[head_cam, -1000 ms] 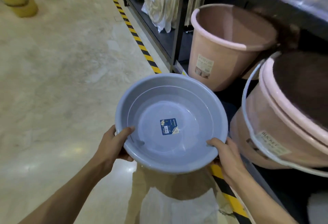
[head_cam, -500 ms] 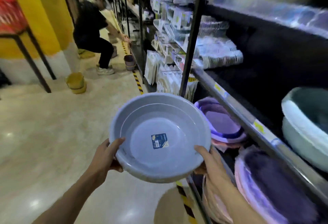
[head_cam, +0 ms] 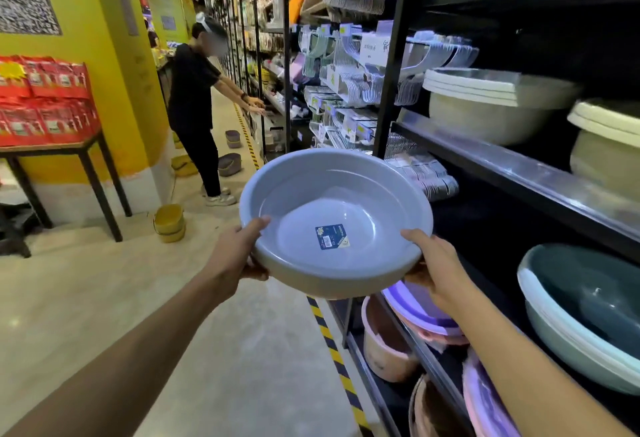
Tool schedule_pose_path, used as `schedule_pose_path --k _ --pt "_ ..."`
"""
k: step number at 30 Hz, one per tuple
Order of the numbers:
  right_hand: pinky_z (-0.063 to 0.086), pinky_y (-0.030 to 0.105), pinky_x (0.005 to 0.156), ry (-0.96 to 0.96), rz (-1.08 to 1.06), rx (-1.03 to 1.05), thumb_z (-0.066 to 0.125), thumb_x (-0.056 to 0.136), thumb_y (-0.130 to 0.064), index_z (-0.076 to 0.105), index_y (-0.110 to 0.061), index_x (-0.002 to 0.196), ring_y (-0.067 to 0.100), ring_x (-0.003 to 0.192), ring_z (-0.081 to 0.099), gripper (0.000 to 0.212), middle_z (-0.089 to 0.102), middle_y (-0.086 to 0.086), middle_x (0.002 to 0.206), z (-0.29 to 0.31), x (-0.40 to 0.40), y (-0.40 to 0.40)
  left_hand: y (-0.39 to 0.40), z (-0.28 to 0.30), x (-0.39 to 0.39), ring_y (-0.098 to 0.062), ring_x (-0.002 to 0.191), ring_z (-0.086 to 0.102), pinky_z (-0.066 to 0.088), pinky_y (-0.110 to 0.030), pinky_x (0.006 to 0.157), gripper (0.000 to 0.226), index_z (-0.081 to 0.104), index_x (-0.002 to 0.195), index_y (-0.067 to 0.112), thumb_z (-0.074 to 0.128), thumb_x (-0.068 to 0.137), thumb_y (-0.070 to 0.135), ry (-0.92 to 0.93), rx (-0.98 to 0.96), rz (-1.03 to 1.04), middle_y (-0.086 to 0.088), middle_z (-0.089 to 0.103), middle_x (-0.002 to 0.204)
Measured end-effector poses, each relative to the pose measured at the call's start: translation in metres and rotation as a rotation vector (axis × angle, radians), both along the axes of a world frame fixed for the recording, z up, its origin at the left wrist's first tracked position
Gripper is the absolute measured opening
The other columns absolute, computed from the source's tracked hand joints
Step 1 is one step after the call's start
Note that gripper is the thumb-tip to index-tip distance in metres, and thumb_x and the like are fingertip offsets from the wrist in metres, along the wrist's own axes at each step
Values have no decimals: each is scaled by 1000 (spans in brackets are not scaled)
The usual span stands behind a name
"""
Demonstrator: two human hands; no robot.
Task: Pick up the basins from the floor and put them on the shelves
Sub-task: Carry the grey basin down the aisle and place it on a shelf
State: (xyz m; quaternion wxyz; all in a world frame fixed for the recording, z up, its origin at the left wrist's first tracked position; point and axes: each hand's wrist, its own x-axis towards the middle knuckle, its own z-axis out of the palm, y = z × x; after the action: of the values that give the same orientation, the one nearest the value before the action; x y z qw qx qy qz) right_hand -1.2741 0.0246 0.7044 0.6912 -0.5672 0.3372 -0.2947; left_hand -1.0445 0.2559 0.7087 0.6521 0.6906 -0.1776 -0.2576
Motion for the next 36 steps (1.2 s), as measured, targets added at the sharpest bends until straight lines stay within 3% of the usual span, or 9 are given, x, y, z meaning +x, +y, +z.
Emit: schedule_pose_path --k 12,17,20,24,31,36 --pt "51 27 47 22 -84 19 76 72 -36 66 -11 103 13 48 60 42 67 3 71 -11 9 2 -25 -22 34 -31 41 55 51 -33 40 56 64 106 -7 70 83 44 40 -11 -41 -22 57 70" --pt "51 27 46 37 -118 39 74 80 -31 64 -8 109 12 46 60 38 65 6 76 -18 25 -14 -46 -30 49 -32 43 56 50 -32 40 52 65 104 -4 69 84 44 45 0 -61 -20 58 67" --pt "50 27 45 43 -111 48 73 82 -28 64 -8 108 12 46 60 33 66 2 67 -23 46 -35 -62 -32 66 -32 42 58 50 -32 39 45 66 99 -1 67 87 43 42 6 -46 -13 60 55" --pt "50 28 45 24 -76 62 73 82 -26 64 -10 98 14 46 58 25 66 -2 59 -23 88 -67 -87 -33 102 -34 46 60 51 -32 40 47 68 102 2 66 87 47 39 11 -39 -14 64 62" --pt "53 35 53 -12 -74 73 76 78 -25 67 -8 102 22 57 63 31 71 8 76 -22 165 -132 -145 -27 170 -34 48 57 48 -31 39 51 65 107 2 67 83 47 43 6 -16 -14 64 65" --pt "47 32 47 1 -85 88 75 81 -24 68 -7 104 24 60 61 29 71 14 83 -16 200 -153 -165 -18 202 -31 46 55 47 -31 40 64 63 103 -8 66 79 51 18 13 -22 -17 61 65"
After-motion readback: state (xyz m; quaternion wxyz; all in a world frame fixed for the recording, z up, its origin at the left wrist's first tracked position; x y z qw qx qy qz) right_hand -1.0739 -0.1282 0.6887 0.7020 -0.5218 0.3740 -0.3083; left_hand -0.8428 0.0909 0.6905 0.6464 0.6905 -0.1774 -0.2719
